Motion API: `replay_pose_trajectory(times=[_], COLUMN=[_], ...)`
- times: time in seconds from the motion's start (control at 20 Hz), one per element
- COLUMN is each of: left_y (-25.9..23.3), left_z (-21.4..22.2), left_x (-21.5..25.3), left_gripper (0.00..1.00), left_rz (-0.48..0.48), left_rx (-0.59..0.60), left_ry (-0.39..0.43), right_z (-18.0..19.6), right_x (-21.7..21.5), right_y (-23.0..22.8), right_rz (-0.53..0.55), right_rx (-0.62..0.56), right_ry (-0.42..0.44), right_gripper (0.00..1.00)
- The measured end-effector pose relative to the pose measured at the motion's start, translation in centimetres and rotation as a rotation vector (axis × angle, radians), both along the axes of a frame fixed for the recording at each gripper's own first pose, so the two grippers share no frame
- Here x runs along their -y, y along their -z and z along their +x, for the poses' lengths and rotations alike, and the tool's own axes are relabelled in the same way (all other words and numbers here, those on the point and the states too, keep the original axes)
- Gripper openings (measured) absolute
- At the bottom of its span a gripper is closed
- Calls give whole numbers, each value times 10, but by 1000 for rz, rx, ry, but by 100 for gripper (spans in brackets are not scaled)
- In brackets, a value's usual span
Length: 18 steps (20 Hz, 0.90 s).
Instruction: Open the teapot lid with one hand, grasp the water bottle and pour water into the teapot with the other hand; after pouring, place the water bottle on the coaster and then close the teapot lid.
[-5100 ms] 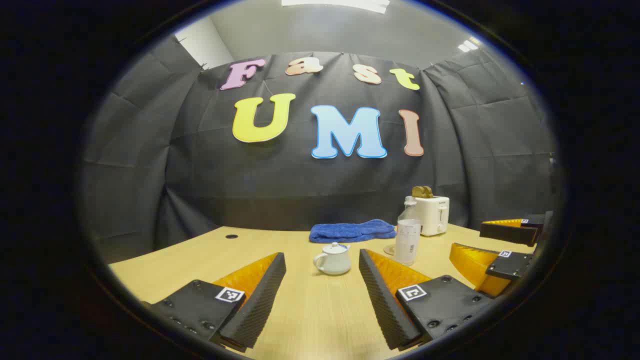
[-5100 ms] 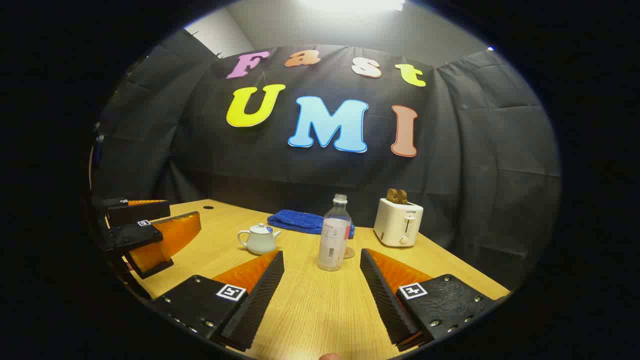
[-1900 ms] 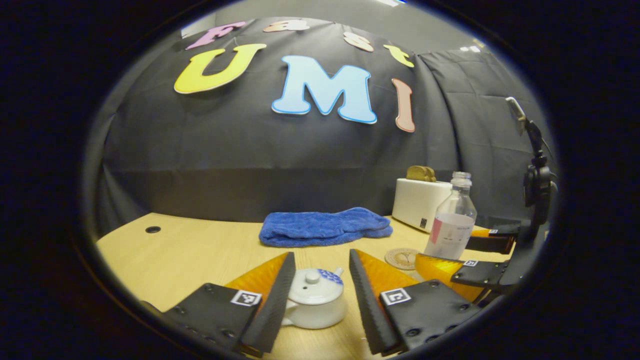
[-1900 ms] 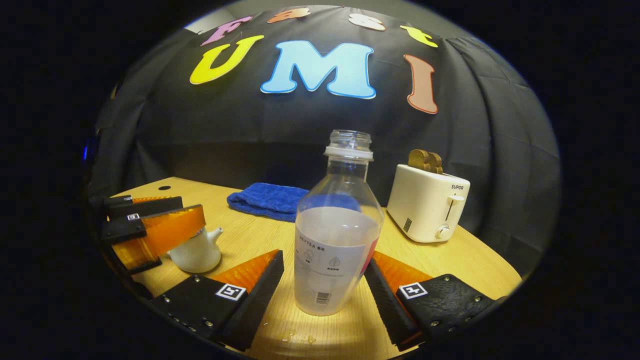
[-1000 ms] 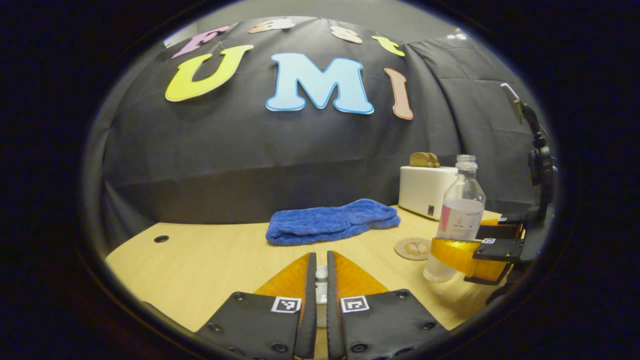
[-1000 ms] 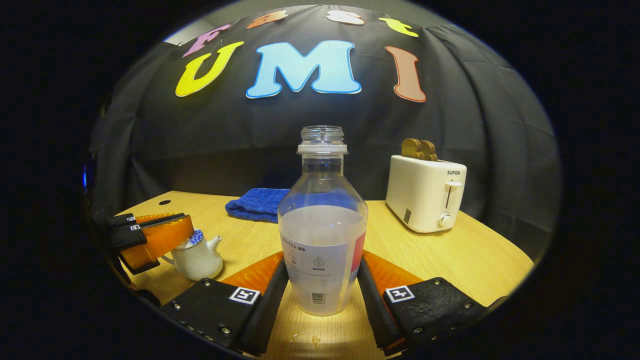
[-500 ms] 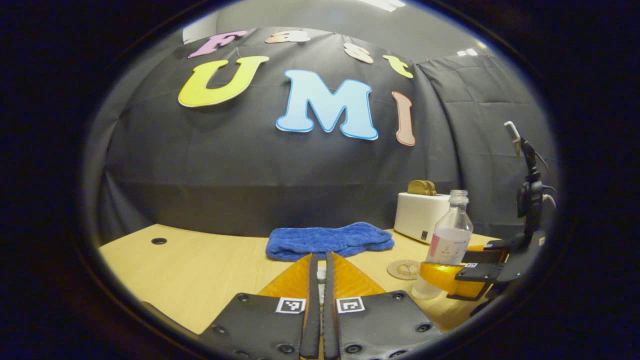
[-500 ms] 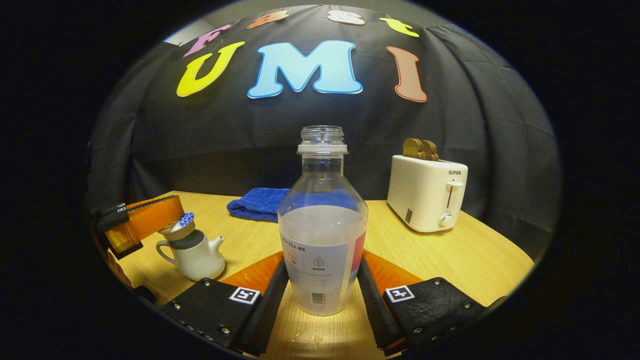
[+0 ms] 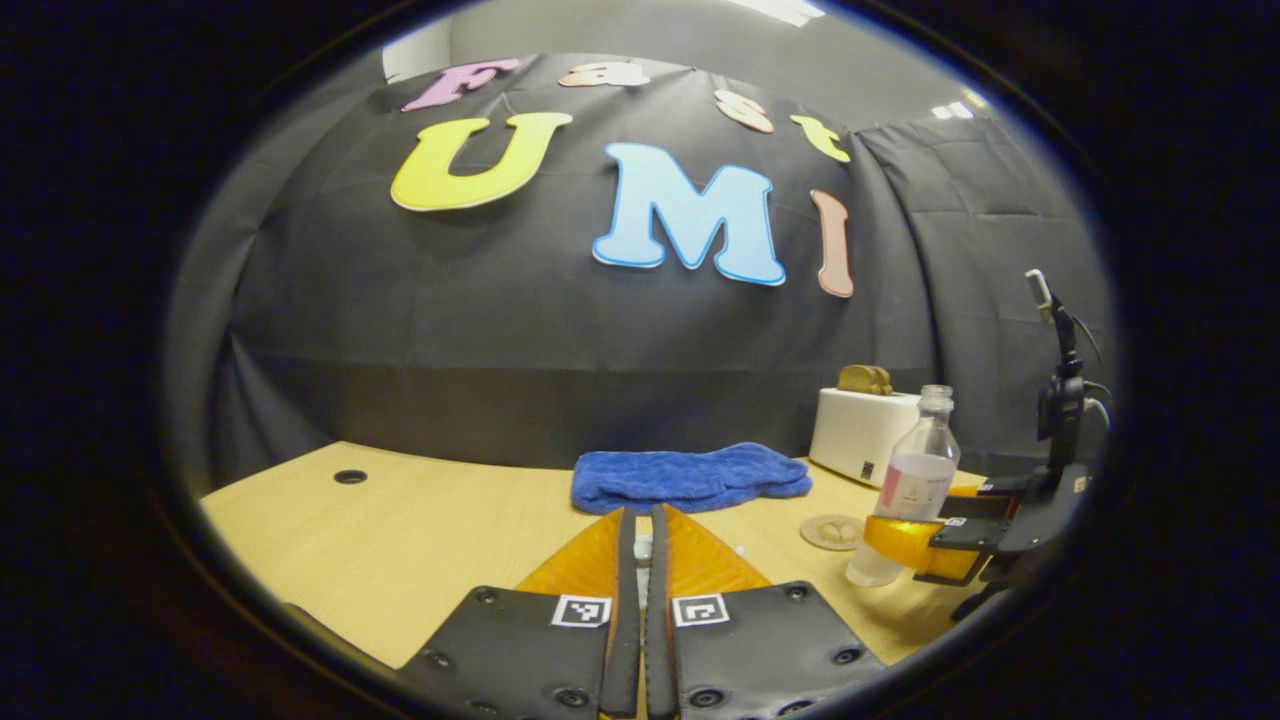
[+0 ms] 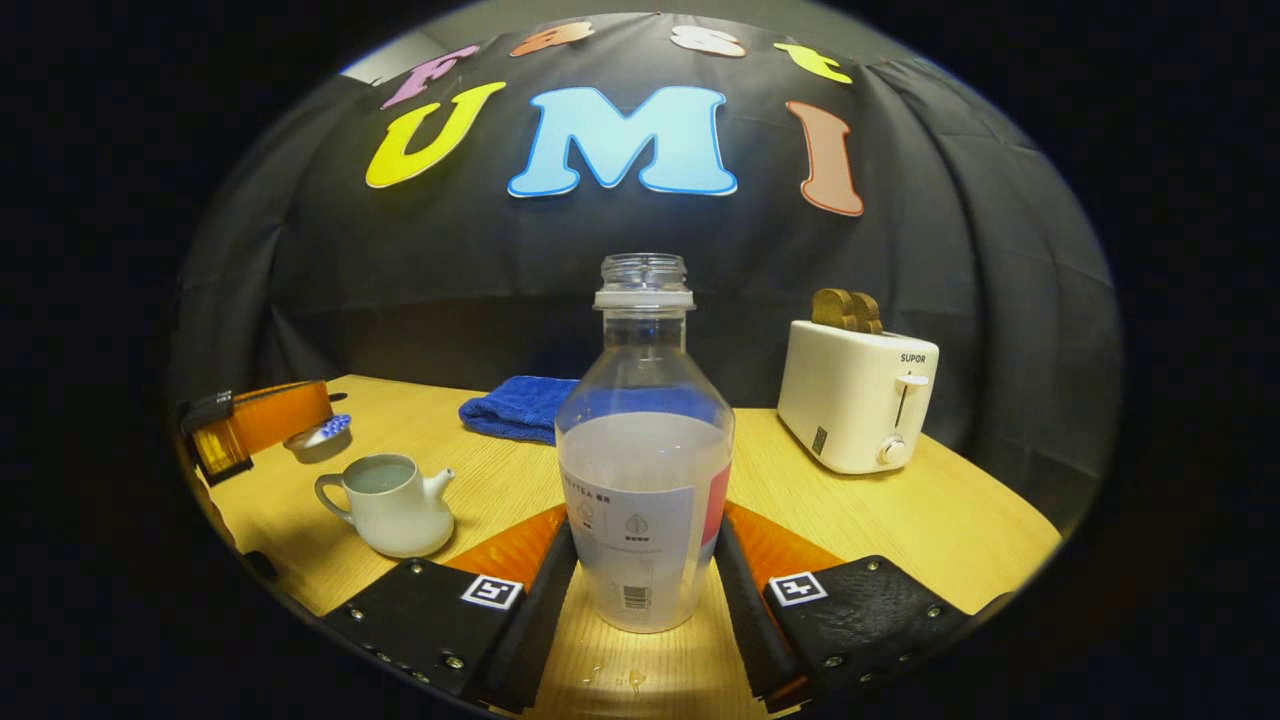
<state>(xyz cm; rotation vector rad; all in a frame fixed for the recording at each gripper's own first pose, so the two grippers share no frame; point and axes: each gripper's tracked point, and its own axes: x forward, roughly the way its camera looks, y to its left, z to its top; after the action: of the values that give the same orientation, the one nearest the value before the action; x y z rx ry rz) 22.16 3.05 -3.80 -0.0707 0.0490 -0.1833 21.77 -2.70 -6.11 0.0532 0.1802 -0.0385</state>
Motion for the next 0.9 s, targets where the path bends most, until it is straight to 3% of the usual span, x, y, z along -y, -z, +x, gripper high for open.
replay_pose_trajectory(times=[0.25,0.55,0.9], left_y=[1,-7,-1], left_z=[-7,-7,-4], left_x=[-46,-66,-88], left_gripper=[8,8,9], left_rz=[-39,-88,-122], left_rx=[17,37,42], left_ry=[-53,-72,-92], right_z=[-5,-8,-5], right_x=[0,-18,-25], right_y=[-8,-15,-34], right_rz=[-182,-687,-1083], right_rx=[-5,-37,-67], right_ry=[38,41,7], right_gripper=[75,75,75])
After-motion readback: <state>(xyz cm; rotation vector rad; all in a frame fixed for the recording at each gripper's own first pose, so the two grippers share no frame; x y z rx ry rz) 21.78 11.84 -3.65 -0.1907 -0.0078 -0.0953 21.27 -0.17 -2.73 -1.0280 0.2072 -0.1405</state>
